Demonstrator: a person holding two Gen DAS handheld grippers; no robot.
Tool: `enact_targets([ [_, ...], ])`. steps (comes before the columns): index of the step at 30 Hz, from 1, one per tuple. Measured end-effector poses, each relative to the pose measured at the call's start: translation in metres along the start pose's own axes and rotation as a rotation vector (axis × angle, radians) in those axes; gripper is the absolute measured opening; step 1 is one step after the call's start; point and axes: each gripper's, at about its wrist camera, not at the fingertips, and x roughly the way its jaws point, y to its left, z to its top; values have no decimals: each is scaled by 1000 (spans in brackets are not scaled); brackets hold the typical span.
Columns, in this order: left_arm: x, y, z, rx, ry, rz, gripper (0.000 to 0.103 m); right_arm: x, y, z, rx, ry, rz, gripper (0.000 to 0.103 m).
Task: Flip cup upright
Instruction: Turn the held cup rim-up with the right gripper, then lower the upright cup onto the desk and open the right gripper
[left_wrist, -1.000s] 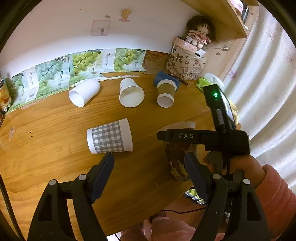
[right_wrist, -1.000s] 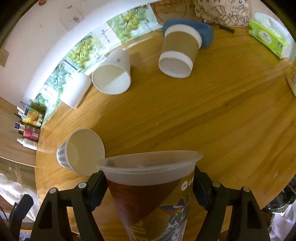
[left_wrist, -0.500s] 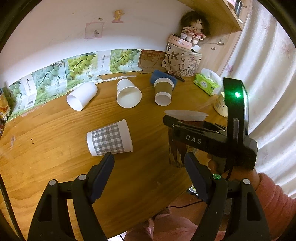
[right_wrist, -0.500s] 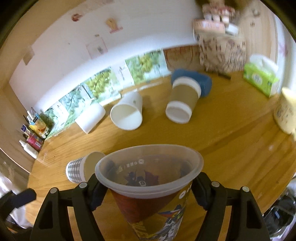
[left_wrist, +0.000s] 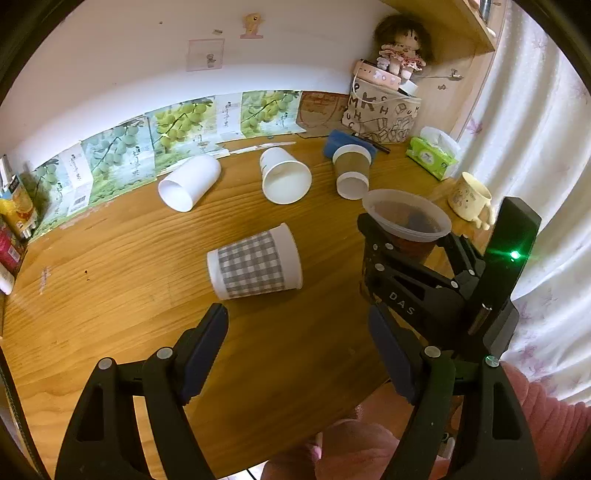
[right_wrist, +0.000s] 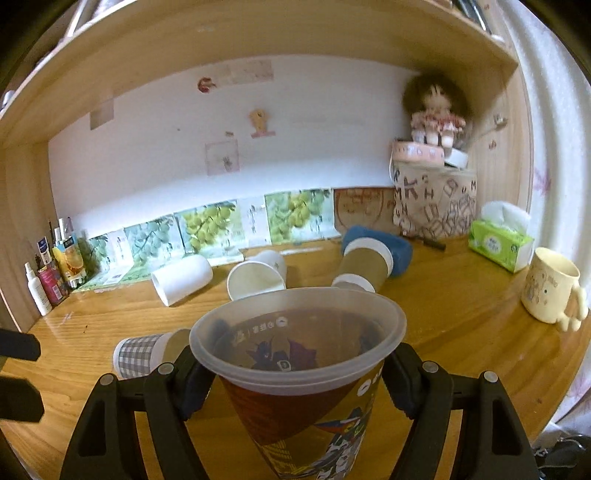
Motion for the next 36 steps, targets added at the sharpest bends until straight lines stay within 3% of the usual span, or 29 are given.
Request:
enact_targets([
  [4,0,1,-3,7,14,12,81,-5,3,-5,-8,-53,16,78],
  [15,-2,-11,-9,6,22,4,81,-20,1,-19,6,-59,19,79],
  [24,-14,-26,-10,-36,8,56,81,-24,2,-29,-13,51,90,80],
  [36,-24,-64,-28,-208,51,136,81,-47,-30,-43,-22,314,148,81],
])
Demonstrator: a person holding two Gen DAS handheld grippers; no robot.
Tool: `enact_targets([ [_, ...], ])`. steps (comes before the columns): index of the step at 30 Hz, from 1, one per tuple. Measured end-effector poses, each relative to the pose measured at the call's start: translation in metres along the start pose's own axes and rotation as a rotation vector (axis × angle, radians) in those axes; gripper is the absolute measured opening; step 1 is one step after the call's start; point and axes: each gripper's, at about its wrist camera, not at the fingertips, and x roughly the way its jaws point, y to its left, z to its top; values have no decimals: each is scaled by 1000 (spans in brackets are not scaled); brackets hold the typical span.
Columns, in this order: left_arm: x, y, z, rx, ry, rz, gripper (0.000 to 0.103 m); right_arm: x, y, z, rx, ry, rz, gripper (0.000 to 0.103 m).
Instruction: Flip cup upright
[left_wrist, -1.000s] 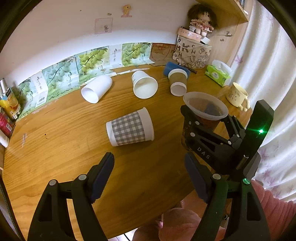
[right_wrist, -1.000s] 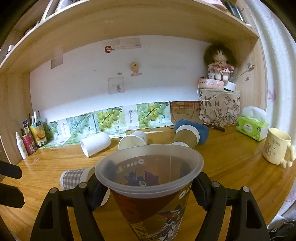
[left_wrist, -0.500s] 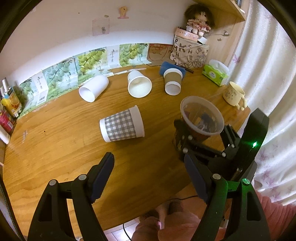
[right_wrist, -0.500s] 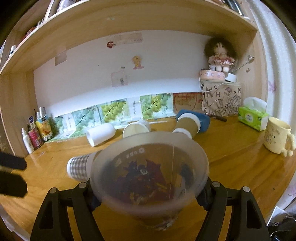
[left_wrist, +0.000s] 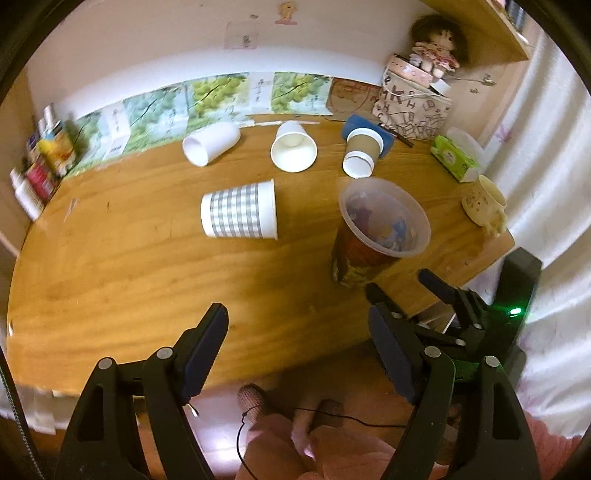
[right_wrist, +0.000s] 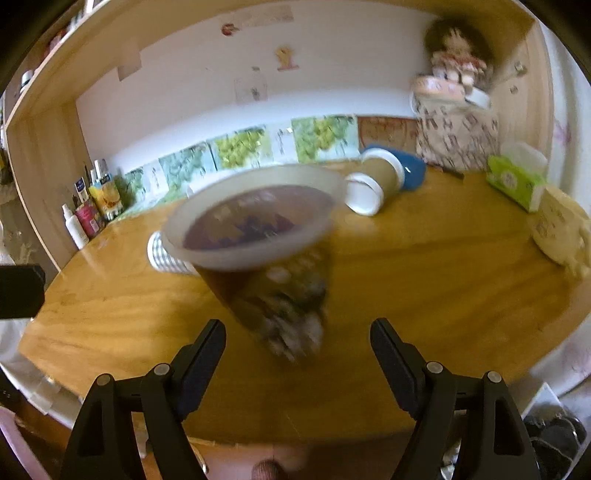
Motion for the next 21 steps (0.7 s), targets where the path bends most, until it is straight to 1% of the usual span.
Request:
enact_targets([
  [2,-4,-8,-5,-31,2,9,81,-15,-13,1,19,40,23,81],
  [4,-6,-16,-10,-61,9,21,81,-31,-25,5,35,62,33,81],
  [6,-6,-24,-15,-95,30,32,81,-51,-38,10,57,76,88,81],
  [11,-13,-41,-23,-176,40,56,81,-91,-59,24,67,119,118,81],
  [13,-20,-48,-26,-198,27,85,81,-105,-64,30,67,129,130,81],
  [17,-40,-56,-27,-257,-27,136,81,-130,-69,42,55,144,167,81],
  [21,-63,-66,-26,-263,-86,182,84,-153,-68,52,31,166,184,81],
])
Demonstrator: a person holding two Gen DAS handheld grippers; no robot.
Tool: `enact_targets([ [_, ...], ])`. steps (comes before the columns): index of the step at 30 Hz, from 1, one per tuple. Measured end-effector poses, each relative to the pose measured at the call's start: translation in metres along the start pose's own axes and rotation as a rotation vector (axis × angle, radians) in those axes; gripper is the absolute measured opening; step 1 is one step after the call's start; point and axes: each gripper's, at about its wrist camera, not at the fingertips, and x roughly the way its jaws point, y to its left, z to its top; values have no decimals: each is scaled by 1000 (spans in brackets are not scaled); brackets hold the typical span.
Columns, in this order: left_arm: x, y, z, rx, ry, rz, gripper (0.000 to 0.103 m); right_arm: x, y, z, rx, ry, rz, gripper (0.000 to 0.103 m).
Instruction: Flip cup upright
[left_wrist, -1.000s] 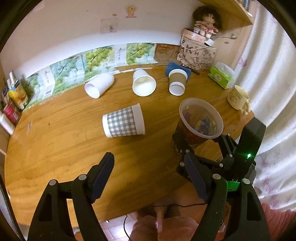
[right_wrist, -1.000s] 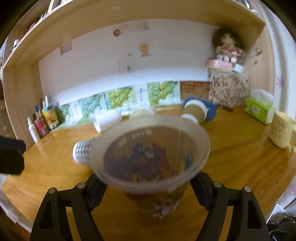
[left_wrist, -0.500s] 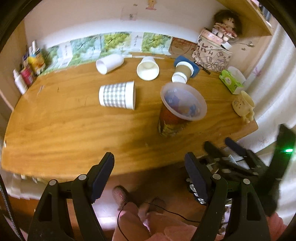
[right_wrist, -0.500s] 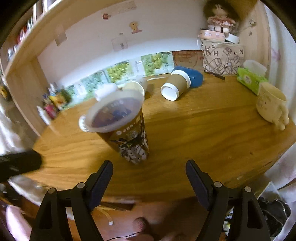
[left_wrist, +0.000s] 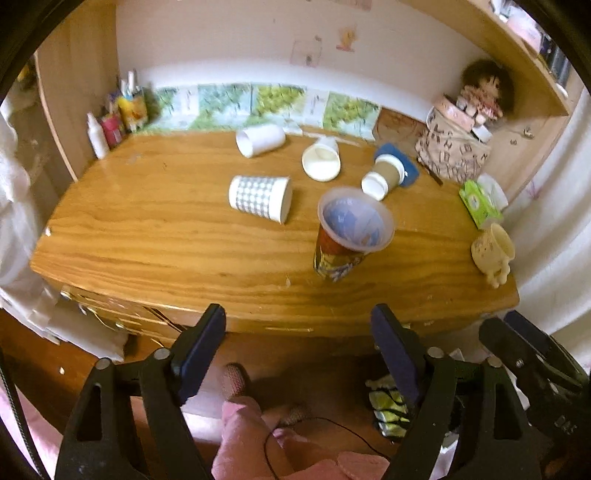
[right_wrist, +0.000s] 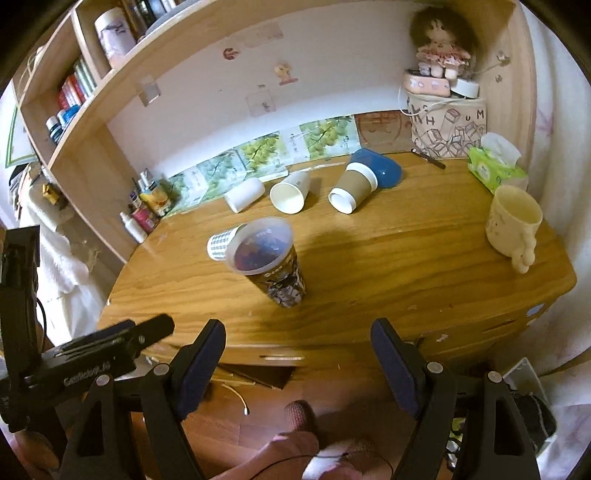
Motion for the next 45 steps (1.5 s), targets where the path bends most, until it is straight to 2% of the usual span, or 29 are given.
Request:
enact_targets([
  [5,-25,-6,-2,-18,-86,37,84,-26,7,4,-4,-3,39,85],
  [8,-39,-7,-2,-39,-136,41,85,-38,15,4,-47,-32,20,85],
  [9,-44,-8,-2,-39,-156,35,86,-42,18,4,-64,-43,11,85],
  [10,-47,-10,-2,-37,-176,32,92,-46,20,3,-76,-57,10,86],
  [11,-51,-12,-2,-34,-196,34,95,-48,21,4,-81,-69,13,90],
  [12,-56,-14,-2,-29,-226,40,99,-52,22,4,-85,-89,17,99],
  [13,-60,-14,-3,-27,-246,44,100,-55,23,4,-90,-109,15,103],
  [23,-88,-26,-11,2,-435,168,101,-80,27,3,-130,-269,-27,103],
  [34,-105,-36,-15,38,-560,187,101,-97,13,4,-87,-385,4,103],
  [45,-106,-43,-13,61,-590,182,101,-97,11,4,-80,-406,0,103],
])
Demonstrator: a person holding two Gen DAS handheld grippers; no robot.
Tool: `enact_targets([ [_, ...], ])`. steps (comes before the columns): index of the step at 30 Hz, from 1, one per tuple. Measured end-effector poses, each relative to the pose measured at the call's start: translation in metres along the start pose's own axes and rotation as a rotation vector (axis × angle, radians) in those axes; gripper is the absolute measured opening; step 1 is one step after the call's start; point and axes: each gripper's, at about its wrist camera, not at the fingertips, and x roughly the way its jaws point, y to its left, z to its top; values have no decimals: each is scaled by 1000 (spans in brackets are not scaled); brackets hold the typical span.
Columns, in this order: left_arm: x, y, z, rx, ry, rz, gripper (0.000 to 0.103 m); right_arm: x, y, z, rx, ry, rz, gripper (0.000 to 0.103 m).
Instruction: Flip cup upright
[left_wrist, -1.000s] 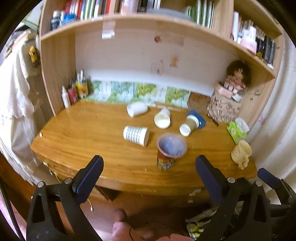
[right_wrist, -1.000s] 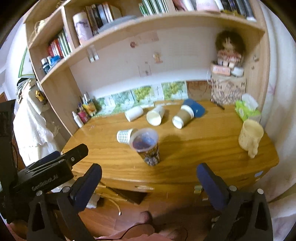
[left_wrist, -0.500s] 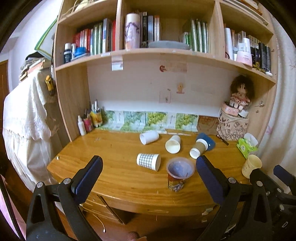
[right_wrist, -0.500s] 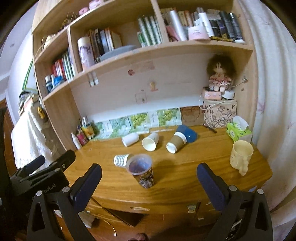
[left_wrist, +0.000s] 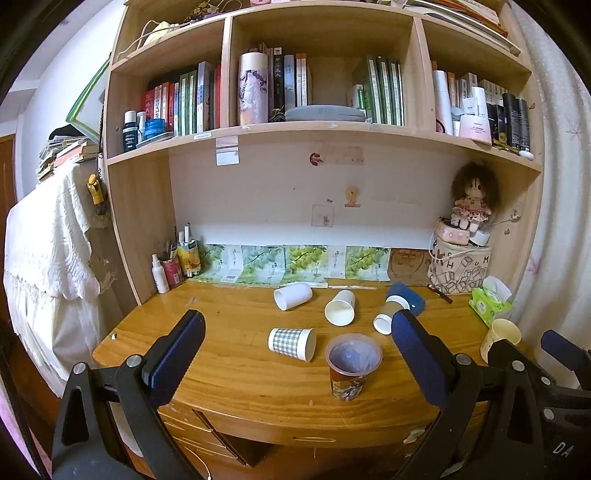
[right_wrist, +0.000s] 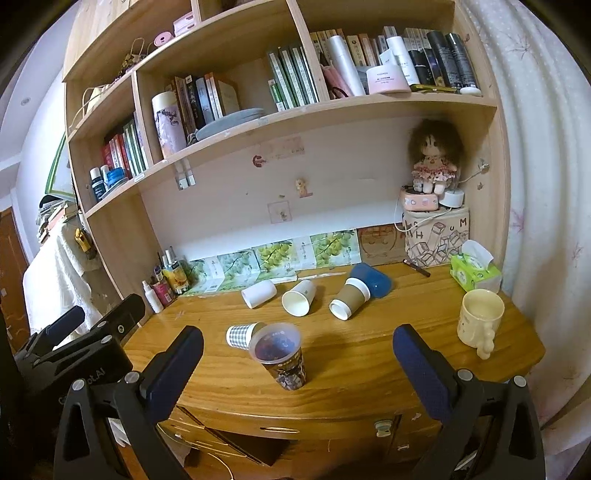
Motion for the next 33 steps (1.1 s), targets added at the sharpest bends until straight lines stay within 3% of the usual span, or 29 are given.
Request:
enact_targets([
  [33,2,2,-1,-12,4,7,101,9,6,1,-44,35,-2,103],
])
